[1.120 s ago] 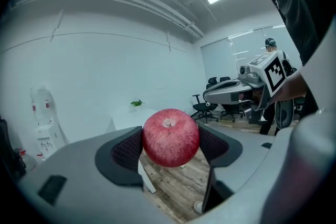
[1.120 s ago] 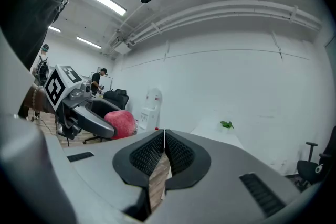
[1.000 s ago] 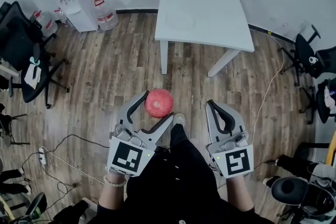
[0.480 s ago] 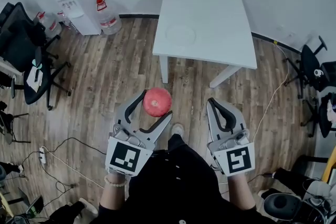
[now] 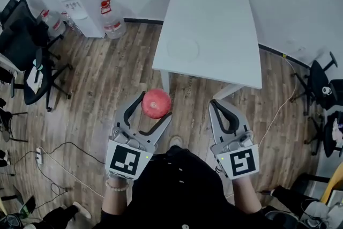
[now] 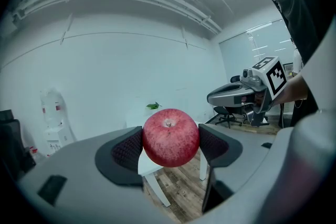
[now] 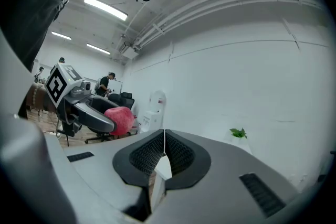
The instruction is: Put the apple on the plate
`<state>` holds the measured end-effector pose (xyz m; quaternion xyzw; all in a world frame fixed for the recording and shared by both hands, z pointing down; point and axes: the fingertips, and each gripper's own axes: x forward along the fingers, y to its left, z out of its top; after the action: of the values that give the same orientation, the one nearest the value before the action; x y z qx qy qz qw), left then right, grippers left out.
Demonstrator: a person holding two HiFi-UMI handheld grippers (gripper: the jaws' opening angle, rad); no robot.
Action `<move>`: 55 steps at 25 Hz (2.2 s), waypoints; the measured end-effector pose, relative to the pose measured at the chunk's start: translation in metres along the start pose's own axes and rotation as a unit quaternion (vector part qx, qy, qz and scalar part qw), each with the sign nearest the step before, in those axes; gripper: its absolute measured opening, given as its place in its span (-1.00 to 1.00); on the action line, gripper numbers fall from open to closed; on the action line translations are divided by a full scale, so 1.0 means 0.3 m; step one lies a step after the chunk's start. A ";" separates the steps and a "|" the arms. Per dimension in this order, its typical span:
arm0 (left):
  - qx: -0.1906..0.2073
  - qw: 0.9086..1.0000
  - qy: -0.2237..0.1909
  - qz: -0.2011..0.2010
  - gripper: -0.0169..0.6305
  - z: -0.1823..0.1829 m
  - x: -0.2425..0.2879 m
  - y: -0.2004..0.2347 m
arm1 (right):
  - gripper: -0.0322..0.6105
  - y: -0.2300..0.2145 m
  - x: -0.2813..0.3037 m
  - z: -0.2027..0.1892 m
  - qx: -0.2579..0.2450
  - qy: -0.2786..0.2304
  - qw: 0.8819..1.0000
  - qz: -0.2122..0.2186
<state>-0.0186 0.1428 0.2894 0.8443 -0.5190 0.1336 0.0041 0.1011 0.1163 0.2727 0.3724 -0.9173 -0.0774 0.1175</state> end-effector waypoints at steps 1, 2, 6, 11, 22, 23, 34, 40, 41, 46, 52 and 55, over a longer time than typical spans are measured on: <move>-0.001 1.000 -0.001 0.003 0.12 0.004 0.017 0.006 | -0.77 -0.017 0.011 -0.005 -0.001 0.000 1.000 0.002; -0.001 1.000 -0.002 0.006 0.12 0.007 0.032 0.010 | -0.77 -0.033 0.020 -0.008 -0.002 -0.001 1.000 0.004; 0.000 1.000 -0.001 0.019 0.12 0.011 0.080 0.022 | -0.77 -0.080 0.044 -0.020 -0.004 -0.005 1.000 0.011; 0.002 1.000 0.001 0.024 0.12 0.021 0.116 0.023 | -0.77 -0.108 0.059 -0.016 -0.002 -0.009 1.000 0.020; 0.008 1.000 0.004 0.024 0.12 0.027 0.157 0.051 | -0.77 -0.124 0.080 -0.035 0.008 -0.007 1.000 0.018; 0.009 1.000 0.004 0.022 0.12 0.026 0.164 0.054 | -0.77 -0.129 0.082 -0.039 0.009 -0.007 1.000 0.015; 0.023 1.000 -0.006 -0.005 0.12 0.044 0.305 0.140 | -0.77 -0.211 0.188 -0.066 0.012 0.004 1.000 -0.011; 0.017 0.999 -0.017 -0.022 0.12 0.074 0.429 0.211 | -0.77 -0.304 0.296 -0.055 0.009 -0.002 1.000 -0.023; 0.020 0.999 -0.017 -0.023 0.12 0.077 0.445 0.228 | -0.77 -0.314 0.317 -0.055 0.009 0.000 1.000 -0.024; 0.018 0.999 -0.018 -0.027 0.12 0.088 0.520 0.336 | -0.77 -0.363 0.434 -0.039 0.007 0.005 0.999 -0.032; 0.019 0.999 -0.016 -0.043 0.12 0.081 0.633 0.443 | -0.77 -0.429 0.544 -0.031 0.005 0.013 0.999 -0.050; 0.017 0.998 -0.017 -0.056 0.12 0.090 0.686 0.483 | -0.77 -0.466 0.588 -0.018 0.003 0.019 0.998 -0.060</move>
<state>-0.0523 -0.1082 0.2917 0.8739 -0.4689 0.1278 -0.0113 0.0728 -0.1071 0.2738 0.4288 -0.8911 -0.0748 0.1286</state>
